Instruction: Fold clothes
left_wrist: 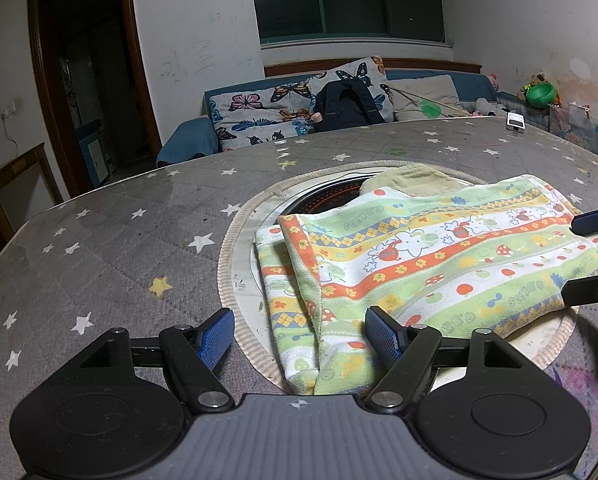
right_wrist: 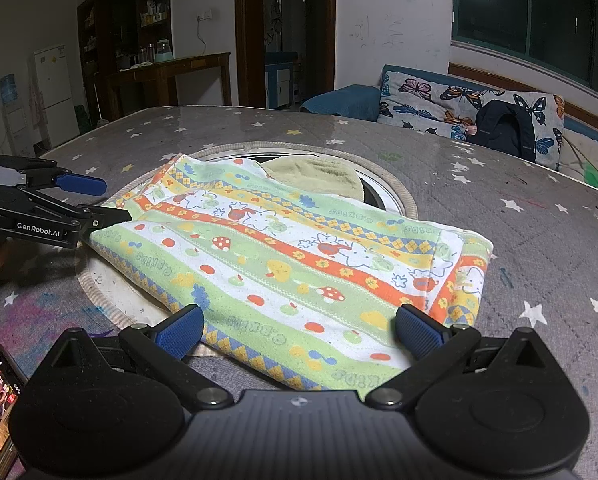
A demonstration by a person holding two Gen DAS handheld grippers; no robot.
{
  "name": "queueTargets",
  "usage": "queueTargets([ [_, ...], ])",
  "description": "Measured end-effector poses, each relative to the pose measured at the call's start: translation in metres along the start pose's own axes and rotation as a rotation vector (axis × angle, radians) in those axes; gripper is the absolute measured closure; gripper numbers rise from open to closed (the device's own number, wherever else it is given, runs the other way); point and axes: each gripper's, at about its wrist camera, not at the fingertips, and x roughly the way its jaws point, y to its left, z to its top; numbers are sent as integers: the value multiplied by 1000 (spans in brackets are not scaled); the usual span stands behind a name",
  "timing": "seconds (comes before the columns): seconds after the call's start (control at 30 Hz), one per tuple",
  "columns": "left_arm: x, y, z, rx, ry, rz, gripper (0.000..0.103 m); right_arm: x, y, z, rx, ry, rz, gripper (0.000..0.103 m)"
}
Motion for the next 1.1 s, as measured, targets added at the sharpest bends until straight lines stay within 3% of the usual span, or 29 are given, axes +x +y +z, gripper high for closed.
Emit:
queueTargets([
  [1.1,0,2,-1,-3,1,1,26,0,1,0,0,0,-2,0],
])
